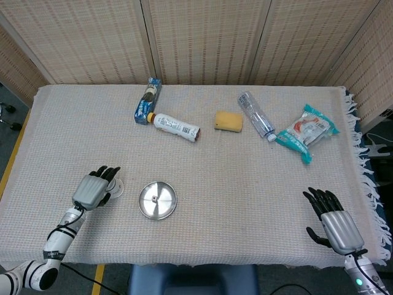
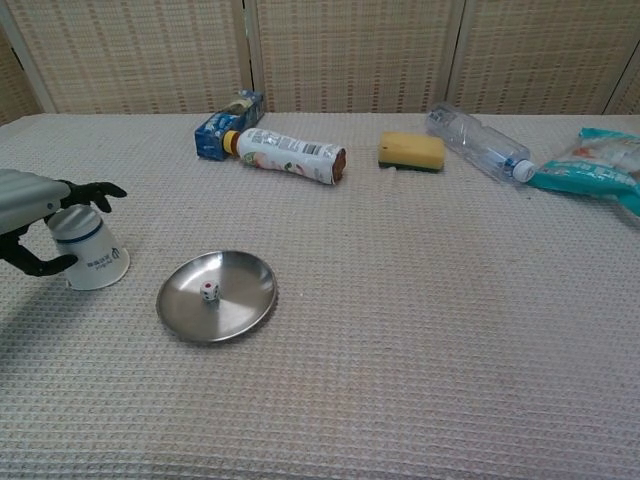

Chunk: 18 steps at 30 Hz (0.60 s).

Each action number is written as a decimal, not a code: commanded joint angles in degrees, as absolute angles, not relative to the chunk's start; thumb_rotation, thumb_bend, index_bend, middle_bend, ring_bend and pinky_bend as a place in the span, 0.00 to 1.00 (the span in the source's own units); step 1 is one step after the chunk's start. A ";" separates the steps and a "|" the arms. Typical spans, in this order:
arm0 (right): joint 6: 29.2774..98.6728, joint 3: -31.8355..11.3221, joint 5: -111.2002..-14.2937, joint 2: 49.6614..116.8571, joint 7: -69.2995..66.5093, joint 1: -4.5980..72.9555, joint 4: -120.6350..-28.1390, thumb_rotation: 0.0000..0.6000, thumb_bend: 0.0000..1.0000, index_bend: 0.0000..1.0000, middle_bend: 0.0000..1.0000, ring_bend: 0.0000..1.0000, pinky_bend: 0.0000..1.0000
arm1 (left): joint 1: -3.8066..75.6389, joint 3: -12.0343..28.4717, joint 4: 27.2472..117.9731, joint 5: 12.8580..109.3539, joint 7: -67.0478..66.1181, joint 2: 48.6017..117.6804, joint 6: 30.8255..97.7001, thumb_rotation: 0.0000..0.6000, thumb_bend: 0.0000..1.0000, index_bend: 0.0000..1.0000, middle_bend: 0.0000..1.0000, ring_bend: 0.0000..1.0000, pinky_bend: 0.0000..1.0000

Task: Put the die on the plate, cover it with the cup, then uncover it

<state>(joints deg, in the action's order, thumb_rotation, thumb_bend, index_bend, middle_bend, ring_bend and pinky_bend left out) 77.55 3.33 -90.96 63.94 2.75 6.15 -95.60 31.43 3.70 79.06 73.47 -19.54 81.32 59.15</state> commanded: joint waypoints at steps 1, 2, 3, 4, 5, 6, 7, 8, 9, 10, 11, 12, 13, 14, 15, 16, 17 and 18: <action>77.62 3.34 -90.98 63.92 2.78 6.11 -95.61 1.00 0.22 0.00 0.00 0.00 0.00 | 30.84 4.19 79.24 75.64 -16.34 81.33 62.15 1.00 0.32 0.00 0.00 0.00 0.10; 77.65 3.34 -91.05 63.91 2.74 6.12 -95.62 1.00 0.22 0.00 0.00 0.00 0.00 | 30.54 4.12 79.08 77.41 -14.34 81.34 63.64 1.00 0.31 0.00 0.00 0.00 0.08; 77.68 3.37 -91.14 63.89 2.64 6.12 -95.62 1.00 0.22 0.00 0.00 0.00 0.00 | 30.34 3.99 79.06 78.72 -12.77 81.24 64.61 1.00 0.31 0.00 0.00 0.00 0.07; 77.73 3.37 -91.22 63.90 2.56 6.13 -95.60 1.00 0.22 0.00 0.00 0.00 0.00 | 30.16 3.77 79.09 79.95 -11.40 81.02 65.44 1.00 0.31 0.00 0.00 0.00 0.06; 77.82 3.35 -91.30 63.92 2.59 6.12 -95.54 1.00 0.22 0.00 0.00 0.00 0.00 | 29.94 3.44 79.37 81.31 -10.15 80.50 66.32 1.00 0.30 0.00 0.00 0.00 0.06; 77.88 3.34 -91.34 63.94 2.59 6.11 -95.51 1.00 0.22 0.00 0.00 0.00 0.00 | 29.74 3.22 79.76 82.23 -9.34 80.03 67.01 1.00 0.30 0.00 0.00 0.00 0.06; 77.99 3.33 -91.41 63.94 2.55 6.08 -95.52 1.00 0.22 0.00 0.00 0.00 0.00 | 29.47 3.01 80.26 83.09 -8.62 79.43 67.80 1.00 0.30 0.00 0.00 0.00 0.06; 78.04 3.33 -91.43 63.93 2.52 6.07 -95.52 1.00 0.22 0.00 0.00 0.00 0.00 | 29.35 2.94 80.47 83.36 -8.39 79.20 68.11 1.00 0.30 0.00 0.00 0.00 0.06; 78.07 3.33 -91.46 63.93 2.51 6.05 -95.51 1.00 0.22 0.00 0.00 0.00 0.00 | 29.27 2.86 80.60 83.57 -8.21 79.03 68.28 1.00 0.30 0.00 0.00 0.00 0.06; 78.14 3.32 -91.49 63.93 2.48 6.04 -95.50 1.00 0.22 0.00 0.00 0.00 0.00 | 29.14 2.81 80.77 83.80 -7.98 78.82 68.58 1.00 0.30 0.00 0.00 0.00 0.06; 78.33 3.29 -91.59 63.93 2.42 6.00 -95.49 1.00 0.22 0.00 0.00 0.00 0.00 | 28.81 2.77 81.16 84.33 -7.42 78.38 69.46 1.00 0.30 0.00 0.00 0.00 0.06; 78.97 3.15 -91.91 63.92 2.24 5.88 -95.41 1.00 0.22 0.00 0.00 0.00 0.00 | 27.87 2.69 81.72 85.47 -6.36 77.47 71.83 1.00 0.30 0.00 0.00 0.00 0.05; 80.31 2.90 -92.68 64.03 1.88 5.63 -95.10 1.00 0.22 0.00 0.00 0.00 0.00 | 26.34 2.36 82.12 87.07 -4.67 76.24 75.24 1.00 0.30 0.00 0.00 0.00 0.03; 85.43 1.42 -95.21 64.68 1.52 4.92 -93.75 1.00 0.22 0.00 0.00 0.00 0.00 | 21.52 1.82 82.23 88.29 -0.29 74.55 83.53 1.00 0.30 0.00 0.00 0.00 0.02; 88.26 0.95 -96.60 65.71 1.24 4.28 -92.00 1.00 0.22 0.00 0.00 0.00 0.00 | 18.45 0.43 81.00 90.13 2.86 74.21 88.44 0.97 0.30 0.00 0.00 0.00 0.01; 89.94 0.58 -97.23 66.58 1.12 3.90 -90.54 1.00 0.22 0.00 0.00 0.00 0.00 | 16.40 -0.41 79.19 91.27 5.16 74.55 91.69 0.93 0.30 0.00 0.00 0.00 0.00; 91.19 0.23 -97.45 67.41 1.18 3.55 -89.20 1.00 0.22 0.00 0.00 0.00 0.00 | 14.09 -1.14 76.61 91.83 7.38 75.43 94.85 0.89 0.30 0.00 0.00 0.00 0.00; 91.64 0.04 -97.39 67.83 1.33 3.39 -88.56 1.00 0.22 0.00 0.00 0.00 0.00 | 12.59 -1.52 74.76 91.81 8.63 76.22 96.54 0.85 0.30 0.00 0.00 0.00 0.00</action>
<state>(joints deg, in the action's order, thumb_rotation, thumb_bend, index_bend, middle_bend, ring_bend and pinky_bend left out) 86.68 1.62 -94.99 65.64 1.72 4.71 -92.18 23.11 1.55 80.12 87.18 -1.71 76.93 80.24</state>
